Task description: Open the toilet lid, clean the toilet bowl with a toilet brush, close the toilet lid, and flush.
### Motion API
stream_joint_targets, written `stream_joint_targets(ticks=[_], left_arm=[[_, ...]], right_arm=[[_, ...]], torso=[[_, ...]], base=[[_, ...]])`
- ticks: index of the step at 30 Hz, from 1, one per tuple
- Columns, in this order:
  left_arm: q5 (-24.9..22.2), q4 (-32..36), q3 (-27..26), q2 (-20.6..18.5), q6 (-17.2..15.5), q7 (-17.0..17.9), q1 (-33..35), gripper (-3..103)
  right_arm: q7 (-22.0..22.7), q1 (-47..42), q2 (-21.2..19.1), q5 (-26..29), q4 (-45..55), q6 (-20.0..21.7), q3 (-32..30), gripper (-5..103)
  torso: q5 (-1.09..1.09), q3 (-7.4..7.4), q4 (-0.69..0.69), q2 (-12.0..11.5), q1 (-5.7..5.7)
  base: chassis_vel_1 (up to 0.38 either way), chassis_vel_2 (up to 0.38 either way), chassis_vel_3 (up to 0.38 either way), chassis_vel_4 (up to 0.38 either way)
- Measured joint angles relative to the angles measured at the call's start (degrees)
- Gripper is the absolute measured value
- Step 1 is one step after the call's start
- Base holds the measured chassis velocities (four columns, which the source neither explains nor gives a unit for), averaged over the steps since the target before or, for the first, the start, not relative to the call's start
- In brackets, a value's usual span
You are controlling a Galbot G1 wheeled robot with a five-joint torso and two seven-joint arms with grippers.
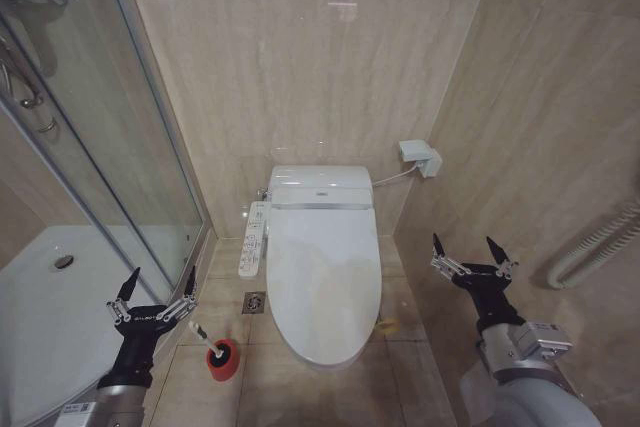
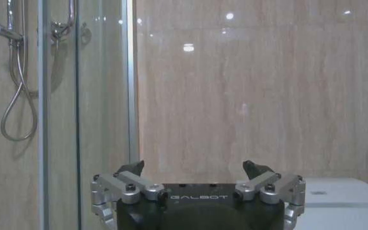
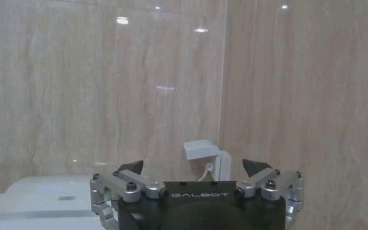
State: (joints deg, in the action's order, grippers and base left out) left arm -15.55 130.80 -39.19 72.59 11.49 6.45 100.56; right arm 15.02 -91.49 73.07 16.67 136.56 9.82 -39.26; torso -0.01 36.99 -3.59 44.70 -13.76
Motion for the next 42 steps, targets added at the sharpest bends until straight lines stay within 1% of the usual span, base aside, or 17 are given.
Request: stream_joint_targets(ticks=[3,9,11,19,20,31,32,36,42], left_arm=[[0.0,0.0,0.0,0.0,0.0,0.0,0.0,100],[0.0,0.0,0.0,0.0,0.0,0.0,0.0,100],[0.0,0.0,0.0,0.0,0.0,0.0,0.0,100],[0.0,0.0,0.0,0.0,0.0,0.0,0.0,100],[0.0,0.0,0.0,0.0,0.0,0.0,0.0,100],[0.0,0.0,0.0,0.0,0.0,0.0,0.0,100],[0.0,0.0,0.0,0.0,0.0,0.0,0.0,100],[0.0,0.0,0.0,0.0,0.0,0.0,0.0,100],[0.0,0.0,0.0,0.0,0.0,0.0,0.0,100]], right_arm=[[0.0,0.0,0.0,0.0,0.0,0.0,0.0,100],[0.0,0.0,0.0,0.0,0.0,0.0,0.0,100],[0.0,-0.1,0.0,0.0,0.0,0.0,0.0,100],[0.0,0.0,0.0,0.0,0.0,0.0,0.0,100],[0.0,0.0,0.0,0.0,0.0,0.0,0.0,100],[0.0,0.0,0.0,0.0,0.0,0.0,0.0,100],[0.0,0.0,0.0,0.0,0.0,0.0,0.0,100],[0.0,0.0,0.0,0.0,0.0,0.0,0.0,100],[0.0,-0.1,0.0,0.0,0.0,0.0,0.0,100]], torso=[[0.01,0.00,-0.02,0.0,0.01],[0.00,-0.03,-0.02,0.0,0.07],[0.01,-0.05,-0.04,0.0,0.13],[0.00,-0.02,0.01,0.0,0.05],[0.01,-0.02,-0.02,0.0,0.04],[0.01,-0.02,-0.02,0.0,0.05],[0.01,-0.02,0.00,0.0,0.05],[0.01,-0.02,-0.02,0.0,0.05],[0.01,-0.04,-0.01,0.0,0.10]], base=[[0.033,-0.012,-0.026,0.021],[0.131,-0.129,-0.136,0.137],[0.143,-0.149,-0.161,0.105],[0.027,-0.009,-0.033,0.014],[-0.064,0.058,0.057,-0.072],[-0.003,0.004,0.005,0.000],[0.070,-0.053,-0.075,0.042],[0.083,-0.089,-0.102,0.070],[0.096,-0.108,-0.106,0.107]])
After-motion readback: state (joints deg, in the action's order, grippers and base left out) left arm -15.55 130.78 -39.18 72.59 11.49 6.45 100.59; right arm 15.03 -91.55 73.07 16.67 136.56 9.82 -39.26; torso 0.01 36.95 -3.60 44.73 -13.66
